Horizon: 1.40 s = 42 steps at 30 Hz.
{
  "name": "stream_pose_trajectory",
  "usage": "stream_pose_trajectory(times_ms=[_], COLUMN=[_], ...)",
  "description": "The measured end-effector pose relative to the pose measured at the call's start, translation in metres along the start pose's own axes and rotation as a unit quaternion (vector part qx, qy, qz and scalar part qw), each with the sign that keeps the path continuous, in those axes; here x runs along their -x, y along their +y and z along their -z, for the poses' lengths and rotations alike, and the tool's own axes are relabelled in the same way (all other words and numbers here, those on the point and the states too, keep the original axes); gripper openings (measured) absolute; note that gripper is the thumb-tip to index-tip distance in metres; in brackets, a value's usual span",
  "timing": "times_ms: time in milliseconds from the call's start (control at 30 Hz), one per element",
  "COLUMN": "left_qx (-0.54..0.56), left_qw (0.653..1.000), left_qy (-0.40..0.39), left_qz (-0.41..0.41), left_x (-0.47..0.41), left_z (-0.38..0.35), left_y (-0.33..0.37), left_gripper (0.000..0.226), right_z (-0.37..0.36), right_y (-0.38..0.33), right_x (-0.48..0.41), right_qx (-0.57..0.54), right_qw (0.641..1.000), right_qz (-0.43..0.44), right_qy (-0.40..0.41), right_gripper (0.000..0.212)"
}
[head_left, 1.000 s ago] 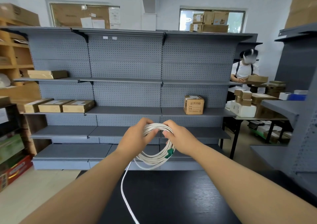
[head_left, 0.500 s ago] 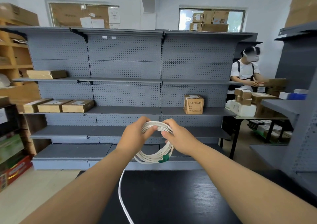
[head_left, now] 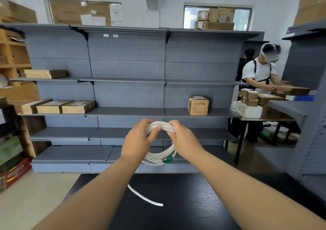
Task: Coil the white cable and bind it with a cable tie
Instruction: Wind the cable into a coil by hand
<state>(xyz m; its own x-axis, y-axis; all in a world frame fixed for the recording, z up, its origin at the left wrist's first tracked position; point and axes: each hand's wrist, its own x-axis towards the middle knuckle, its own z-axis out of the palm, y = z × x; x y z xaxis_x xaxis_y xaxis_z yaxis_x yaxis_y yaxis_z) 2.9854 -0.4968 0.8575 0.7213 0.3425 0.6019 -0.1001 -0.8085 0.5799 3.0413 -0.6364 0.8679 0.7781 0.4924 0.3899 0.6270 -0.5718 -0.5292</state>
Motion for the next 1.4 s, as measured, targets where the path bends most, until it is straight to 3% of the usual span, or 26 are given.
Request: stream_pose_trajectory(times_ms=[167, 333, 533, 833, 1000, 1100, 1400], left_qx=[0.043, 0.061, -0.023, -0.09, -0.12, -0.116, -0.059], left_qw=[0.998, 0.996, 1.0, 0.994, 0.99, 0.99, 0.996], left_qy=[0.033, 0.035, -0.007, -0.021, -0.028, -0.039, -0.027], left_qz=[0.035, 0.05, -0.007, -0.06, -0.073, -0.072, -0.058], left_x=[0.004, 0.0, -0.004, -0.007, -0.004, -0.004, -0.007], left_z=[-0.007, -0.009, -0.008, -0.001, -0.001, -0.002, -0.006], left_y=[0.003, 0.003, -0.002, -0.002, -0.002, -0.003, -0.004], left_gripper=[0.025, 0.022, 0.027, 0.031, 0.053, 0.036, 0.032], right_z=[-0.006, -0.005, 0.006, 0.002, -0.006, -0.006, -0.006], right_y=[0.003, 0.005, 0.002, 0.001, 0.0, -0.001, 0.0], right_x=[0.0, 0.002, 0.001, 0.001, 0.001, 0.001, -0.002], right_qx=[-0.037, -0.042, 0.001, 0.024, 0.054, 0.065, 0.085], right_qw=[0.998, 0.999, 0.997, 0.997, 0.997, 0.996, 0.995], right_qz=[-0.027, -0.011, 0.068, 0.066, 0.046, 0.048, 0.037], right_qy=[0.032, 0.005, -0.038, -0.036, -0.035, -0.025, -0.041], right_gripper=[0.02, 0.028, 0.036, 0.035, 0.029, 0.023, 0.033])
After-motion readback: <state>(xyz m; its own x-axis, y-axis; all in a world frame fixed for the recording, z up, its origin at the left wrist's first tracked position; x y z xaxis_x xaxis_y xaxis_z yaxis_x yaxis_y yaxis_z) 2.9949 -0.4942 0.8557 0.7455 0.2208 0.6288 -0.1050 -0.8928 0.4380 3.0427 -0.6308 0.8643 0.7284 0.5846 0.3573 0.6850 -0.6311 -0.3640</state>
